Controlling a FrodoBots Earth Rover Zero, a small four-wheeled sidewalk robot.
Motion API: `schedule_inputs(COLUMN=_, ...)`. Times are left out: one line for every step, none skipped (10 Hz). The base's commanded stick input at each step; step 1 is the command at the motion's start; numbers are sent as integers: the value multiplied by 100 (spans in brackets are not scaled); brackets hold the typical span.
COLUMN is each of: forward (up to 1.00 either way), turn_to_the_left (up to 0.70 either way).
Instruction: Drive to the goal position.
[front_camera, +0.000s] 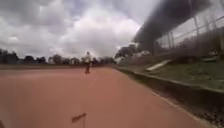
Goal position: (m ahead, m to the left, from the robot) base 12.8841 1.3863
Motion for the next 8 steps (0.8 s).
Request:
schedule_inputs(forward=85, turn_to_the_left=1)
schedule_inputs(forward=85, turn_to_the_left=1)
schedule_inputs(forward=85, turn_to_the_left=1)
schedule_inputs(forward=85, turn_to_the_left=1)
schedule_inputs(forward=85, turn_to_the_left=1)
schedule_inputs(forward=85, turn_to_the_left=1)
schedule_inputs(forward=85, turn_to_the_left=1)
schedule_inputs(forward=85, turn_to_the_left=1)
